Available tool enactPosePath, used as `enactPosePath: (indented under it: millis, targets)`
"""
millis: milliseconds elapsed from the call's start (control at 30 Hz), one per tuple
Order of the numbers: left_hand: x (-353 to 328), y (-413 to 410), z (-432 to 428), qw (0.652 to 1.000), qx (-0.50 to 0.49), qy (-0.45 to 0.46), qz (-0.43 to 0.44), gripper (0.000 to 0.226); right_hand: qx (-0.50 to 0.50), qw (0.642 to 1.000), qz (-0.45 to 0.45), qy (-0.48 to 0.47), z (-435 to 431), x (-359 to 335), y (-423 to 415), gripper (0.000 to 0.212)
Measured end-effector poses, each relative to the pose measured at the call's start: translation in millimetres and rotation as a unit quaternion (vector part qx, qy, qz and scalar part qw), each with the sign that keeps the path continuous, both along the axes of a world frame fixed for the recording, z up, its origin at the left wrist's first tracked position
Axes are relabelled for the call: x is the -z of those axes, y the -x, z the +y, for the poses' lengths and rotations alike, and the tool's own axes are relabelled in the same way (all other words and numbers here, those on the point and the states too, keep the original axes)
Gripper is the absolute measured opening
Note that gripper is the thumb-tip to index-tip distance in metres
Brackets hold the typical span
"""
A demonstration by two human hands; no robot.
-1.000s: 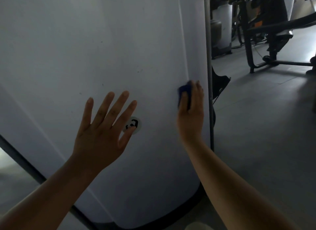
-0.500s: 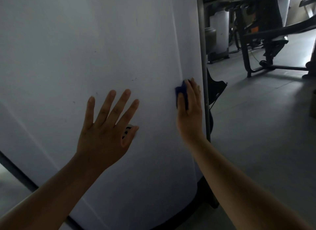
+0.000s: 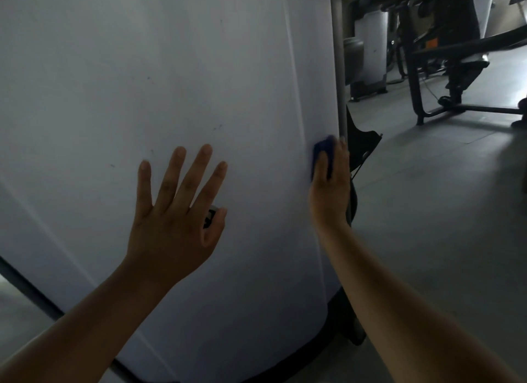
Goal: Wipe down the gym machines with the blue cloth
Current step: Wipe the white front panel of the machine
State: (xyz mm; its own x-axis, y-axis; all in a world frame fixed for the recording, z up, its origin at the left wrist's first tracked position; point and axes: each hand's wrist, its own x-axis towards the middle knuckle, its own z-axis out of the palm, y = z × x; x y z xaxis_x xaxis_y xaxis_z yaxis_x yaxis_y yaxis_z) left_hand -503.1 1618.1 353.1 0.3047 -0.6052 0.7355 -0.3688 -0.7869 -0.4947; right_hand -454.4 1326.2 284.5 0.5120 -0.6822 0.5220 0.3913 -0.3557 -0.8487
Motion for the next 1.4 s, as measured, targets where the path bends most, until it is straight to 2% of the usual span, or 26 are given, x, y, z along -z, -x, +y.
enactPosePath:
  millis: [33, 67, 233, 267, 367, 433, 567, 633, 733, 833, 967, 1067, 1233, 1400]
  targets:
    - [0.2, 1.0, -0.5, 1.0, 0.002, 0.002, 0.003, 0.079, 0.002, 0.998, 0.019, -0.06, 0.5, -1.5, -0.1, 0.055]
    - [0.8, 1.9, -1.3, 1.0, 0.007, 0.003, 0.005, 0.078, -0.003, 0.997, 0.027, -0.076, 5.5, -4.3, 2.0, 0.057]
    - [1.0, 2.8, -9.4, 0.999, 0.029, -0.021, 0.011, 0.069, -0.02, 0.997, -0.046, 0.062, 34.4, -10.6, 18.4, 0.052]
    - [1.2, 2.9, -10.1, 0.999, 0.032, -0.018, 0.012, 0.069, -0.015, 0.998, -0.039, 0.038, 35.4, 2.1, 17.3, 0.052]
    - [5.6, 3.6, -11.0, 0.999, 0.033, -0.016, 0.011, 0.07, -0.011, 0.991, 0.022, -0.128, 38.4, 57.8, 20.1, 0.054]
    - [10.5, 4.7, -10.7, 0.999, 0.032, -0.032, 0.015, 0.07, -0.017, 0.984, 0.053, -0.171, 42.1, 81.8, 25.0, 0.056]
    - [14.9, 3.4, -14.3, 0.999, 0.024, -0.039, 0.013, 0.069, -0.003, 0.99, 0.042, -0.132, 21.9, 46.5, 9.2, 0.056]
    - [14.9, 2.5, -20.0, 0.999, 0.024, -0.032, 0.01, 0.068, 0.001, 0.996, 0.012, -0.084, 10.3, 6.0, 1.5, 0.056]
    - [10.3, 0.6, -31.6, 0.999, 0.036, -0.029, 0.002, 0.067, -0.007, 0.997, -0.034, -0.064, 4.0, -27.4, -7.0, 0.053]
    - [4.9, -3.1, -38.8, 0.999, 0.042, -0.023, -0.004, 0.067, 0.0, 0.996, -0.035, -0.077, 4.9, 3.6, -9.8, 0.051]
    - [1.9, -7.0, -45.1, 0.998, 0.051, -0.038, -0.007, 0.067, 0.008, 0.984, 0.02, -0.179, 2.2, 64.5, -9.1, 0.05]
    - [1.2, -12.1, -46.4, 0.998, 0.052, -0.042, -0.015, 0.066, 0.008, 0.985, 0.046, -0.163, -10.4, 56.7, -17.1, 0.057]
    - [6.7, -16.7, -47.3, 0.997, 0.056, -0.034, -0.035, 0.066, -0.003, 0.993, 0.009, -0.117, -52.7, 2.9, -45.7, 0.056]
    - [9.0, -20.7, -48.0, 0.996, 0.058, -0.034, -0.058, 0.068, -0.001, 0.978, 0.058, -0.199, -56.6, 51.7, -46.1, 0.058]
